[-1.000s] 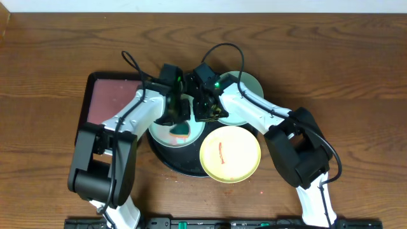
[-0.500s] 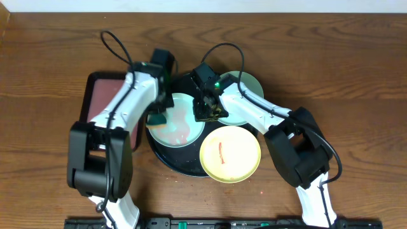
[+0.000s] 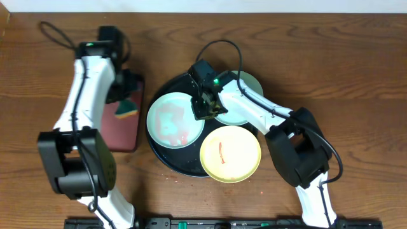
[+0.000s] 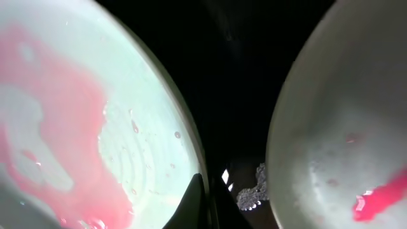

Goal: Clean dirty plates on tray and stack at the side
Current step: 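Return the sponge with left gripper to the soapy tray, then carry the cleaned plate with right gripper to the table's right side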

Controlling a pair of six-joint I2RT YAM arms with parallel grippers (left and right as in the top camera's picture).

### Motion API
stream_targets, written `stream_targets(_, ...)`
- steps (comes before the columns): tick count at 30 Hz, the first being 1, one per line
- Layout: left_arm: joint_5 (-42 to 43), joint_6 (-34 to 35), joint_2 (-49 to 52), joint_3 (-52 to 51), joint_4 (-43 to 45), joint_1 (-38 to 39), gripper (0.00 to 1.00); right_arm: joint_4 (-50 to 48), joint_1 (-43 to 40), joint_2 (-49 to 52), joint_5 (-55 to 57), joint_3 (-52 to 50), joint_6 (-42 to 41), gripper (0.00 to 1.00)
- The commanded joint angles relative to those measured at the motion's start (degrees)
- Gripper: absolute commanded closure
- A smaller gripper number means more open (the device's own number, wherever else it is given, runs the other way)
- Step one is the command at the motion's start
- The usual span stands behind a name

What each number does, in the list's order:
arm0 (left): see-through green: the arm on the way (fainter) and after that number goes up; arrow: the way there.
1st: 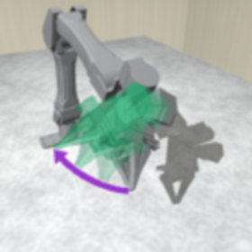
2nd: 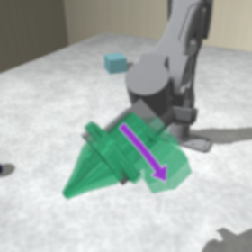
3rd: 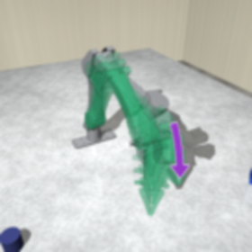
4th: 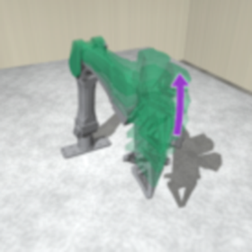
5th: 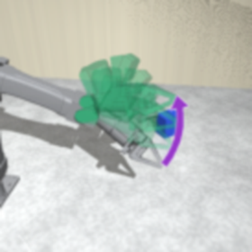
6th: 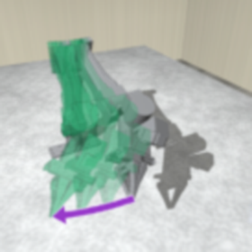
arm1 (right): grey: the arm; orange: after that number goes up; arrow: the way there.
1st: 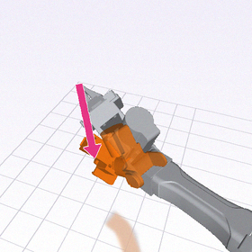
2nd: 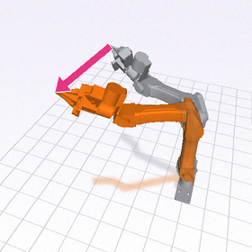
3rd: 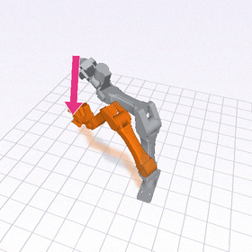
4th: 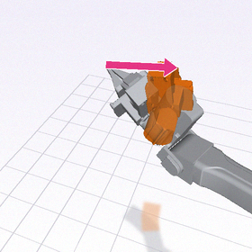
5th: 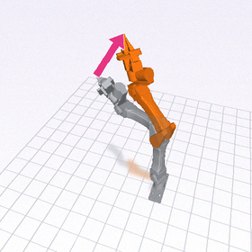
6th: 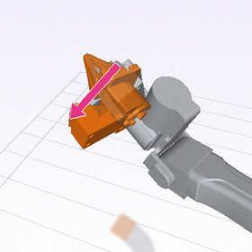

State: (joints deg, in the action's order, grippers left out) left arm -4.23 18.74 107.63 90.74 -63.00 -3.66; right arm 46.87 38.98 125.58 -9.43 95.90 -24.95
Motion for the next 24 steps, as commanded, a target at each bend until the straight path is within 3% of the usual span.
stream_targets(1,0.22,-1.14,0.04,1.27,0.22,-3.65,0.93,0.55,1.79,-4.48,8.0,1.99,5.09,0.99)
stream_targets(8,0.26,-1.11,0.04,1.27,0.35,-7.32,0.92,2.8,4.96,-8.92,25.92,1.99,7.89,0.99)
stream_targets(24,0.26,-1.11,0.04,1.27,0.5,-7.58,0.92,0.63,15.72,-15.76,67.63,1.99,9.49,0.99)
